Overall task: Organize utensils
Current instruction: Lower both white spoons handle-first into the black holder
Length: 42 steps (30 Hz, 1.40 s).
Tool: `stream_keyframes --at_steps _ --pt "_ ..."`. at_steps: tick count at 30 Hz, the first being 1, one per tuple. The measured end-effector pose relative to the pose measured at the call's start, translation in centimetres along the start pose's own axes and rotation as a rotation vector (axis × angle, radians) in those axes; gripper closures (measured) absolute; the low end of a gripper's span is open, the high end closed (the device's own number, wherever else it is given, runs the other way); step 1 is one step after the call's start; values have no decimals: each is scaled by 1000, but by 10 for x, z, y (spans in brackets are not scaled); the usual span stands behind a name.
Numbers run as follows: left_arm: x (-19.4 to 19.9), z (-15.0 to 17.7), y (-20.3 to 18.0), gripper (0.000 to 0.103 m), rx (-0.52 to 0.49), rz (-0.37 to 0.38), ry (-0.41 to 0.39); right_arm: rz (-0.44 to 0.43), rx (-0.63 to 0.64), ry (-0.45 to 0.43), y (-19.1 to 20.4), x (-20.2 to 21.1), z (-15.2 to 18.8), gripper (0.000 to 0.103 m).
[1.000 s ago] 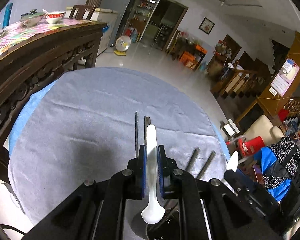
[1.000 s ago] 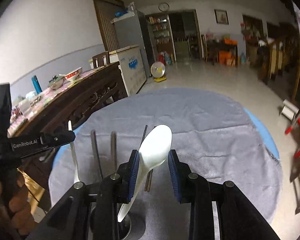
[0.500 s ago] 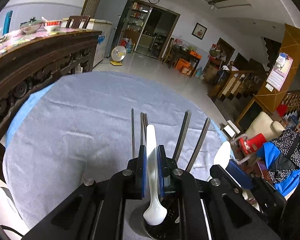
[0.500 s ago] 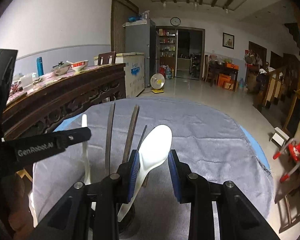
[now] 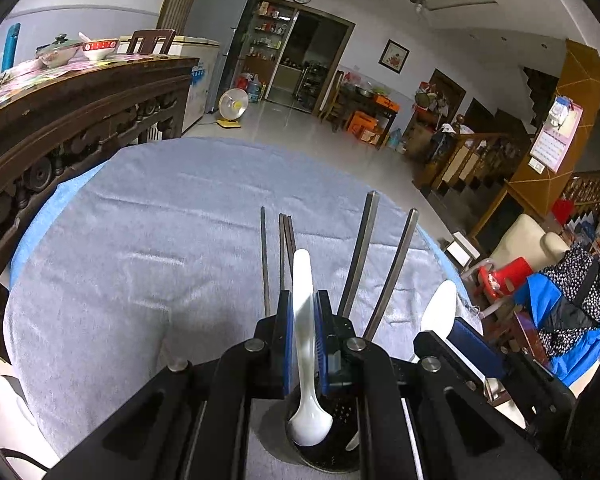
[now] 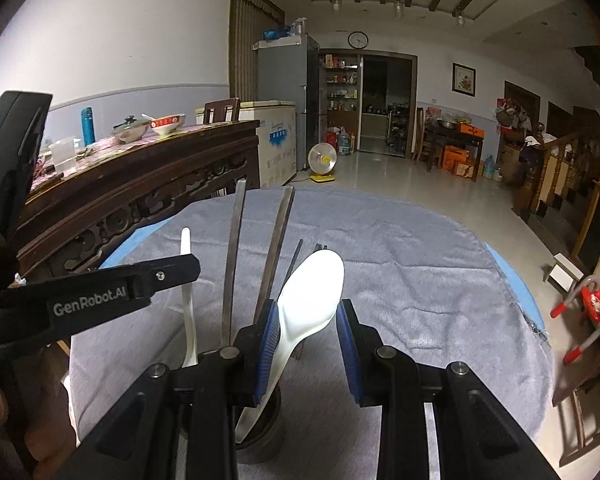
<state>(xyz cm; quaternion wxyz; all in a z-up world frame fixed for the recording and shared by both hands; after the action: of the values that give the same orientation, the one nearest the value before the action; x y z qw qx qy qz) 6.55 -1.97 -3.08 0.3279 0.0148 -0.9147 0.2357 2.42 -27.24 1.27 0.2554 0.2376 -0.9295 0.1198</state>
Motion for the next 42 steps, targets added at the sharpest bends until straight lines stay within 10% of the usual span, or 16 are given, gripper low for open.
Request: stream_keyframes --at_steps 42 --pt "0 23 -4 92 5 21 74 -52 -32 48 3 5 26 70"
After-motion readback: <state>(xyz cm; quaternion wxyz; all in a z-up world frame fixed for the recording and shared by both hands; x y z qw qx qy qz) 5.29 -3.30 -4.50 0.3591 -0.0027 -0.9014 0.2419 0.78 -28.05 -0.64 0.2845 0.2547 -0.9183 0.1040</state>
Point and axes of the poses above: each gripper's, at about its wrist camera, not at the fingertips, and x roughly against the way its jaws point, y to its left, z to its underside, the point moved 9 cm from there along -x, roughly the way its jaws point, and after that the axes turned 7 degrees about x, right-handed, at the moved point
